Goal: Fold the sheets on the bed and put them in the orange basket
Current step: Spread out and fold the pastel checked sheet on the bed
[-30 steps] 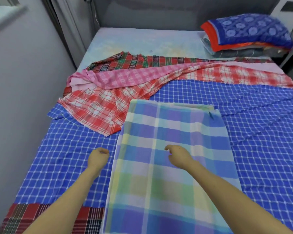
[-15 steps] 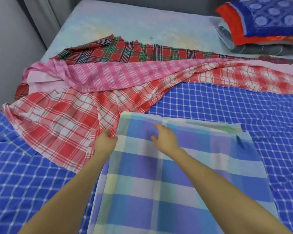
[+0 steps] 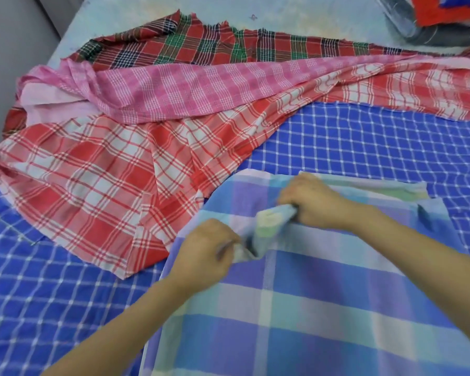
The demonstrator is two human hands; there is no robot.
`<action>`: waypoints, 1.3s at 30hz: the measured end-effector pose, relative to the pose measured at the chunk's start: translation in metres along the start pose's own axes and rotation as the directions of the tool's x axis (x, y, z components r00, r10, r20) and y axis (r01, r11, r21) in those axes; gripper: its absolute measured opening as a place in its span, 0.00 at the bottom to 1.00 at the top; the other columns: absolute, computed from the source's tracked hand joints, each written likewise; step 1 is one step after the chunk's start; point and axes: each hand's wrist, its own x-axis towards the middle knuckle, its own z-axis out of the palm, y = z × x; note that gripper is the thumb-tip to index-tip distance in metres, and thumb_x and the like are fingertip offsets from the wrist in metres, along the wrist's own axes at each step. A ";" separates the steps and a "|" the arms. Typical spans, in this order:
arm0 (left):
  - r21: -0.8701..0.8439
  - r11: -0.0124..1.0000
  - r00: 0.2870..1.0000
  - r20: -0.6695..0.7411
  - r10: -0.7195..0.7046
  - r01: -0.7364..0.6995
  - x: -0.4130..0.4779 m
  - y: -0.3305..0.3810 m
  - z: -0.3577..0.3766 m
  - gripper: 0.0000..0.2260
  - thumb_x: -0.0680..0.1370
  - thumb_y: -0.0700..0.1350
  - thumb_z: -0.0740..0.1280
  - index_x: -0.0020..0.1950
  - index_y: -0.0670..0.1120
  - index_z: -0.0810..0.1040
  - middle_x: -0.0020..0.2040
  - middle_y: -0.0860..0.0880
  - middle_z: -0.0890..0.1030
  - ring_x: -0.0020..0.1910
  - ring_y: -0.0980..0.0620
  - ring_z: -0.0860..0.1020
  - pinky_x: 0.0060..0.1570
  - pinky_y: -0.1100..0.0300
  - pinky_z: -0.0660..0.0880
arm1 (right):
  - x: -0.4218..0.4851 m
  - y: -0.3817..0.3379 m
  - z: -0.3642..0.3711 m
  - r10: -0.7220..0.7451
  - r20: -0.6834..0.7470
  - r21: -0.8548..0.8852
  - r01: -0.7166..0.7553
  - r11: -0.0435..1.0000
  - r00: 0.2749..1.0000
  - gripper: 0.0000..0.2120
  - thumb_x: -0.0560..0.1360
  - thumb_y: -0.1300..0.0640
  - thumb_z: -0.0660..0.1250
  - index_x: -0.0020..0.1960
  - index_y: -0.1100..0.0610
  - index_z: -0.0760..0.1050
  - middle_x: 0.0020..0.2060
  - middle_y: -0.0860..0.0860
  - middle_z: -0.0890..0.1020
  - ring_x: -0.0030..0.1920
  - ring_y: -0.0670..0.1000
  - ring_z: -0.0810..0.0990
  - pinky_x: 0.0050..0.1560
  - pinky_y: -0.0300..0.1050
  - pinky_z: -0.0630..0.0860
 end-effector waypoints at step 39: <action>0.221 0.916 0.889 0.248 -0.385 0.335 0.010 0.112 0.116 0.08 0.79 0.45 0.61 0.50 0.41 0.75 0.45 0.41 0.79 0.45 0.40 0.78 0.40 0.53 0.70 | -0.254 -0.040 0.115 0.953 0.299 0.163 -0.987 -0.004 0.045 0.12 0.71 0.44 0.68 0.42 0.52 0.71 0.47 0.53 0.81 0.51 0.55 0.79 0.51 0.46 0.72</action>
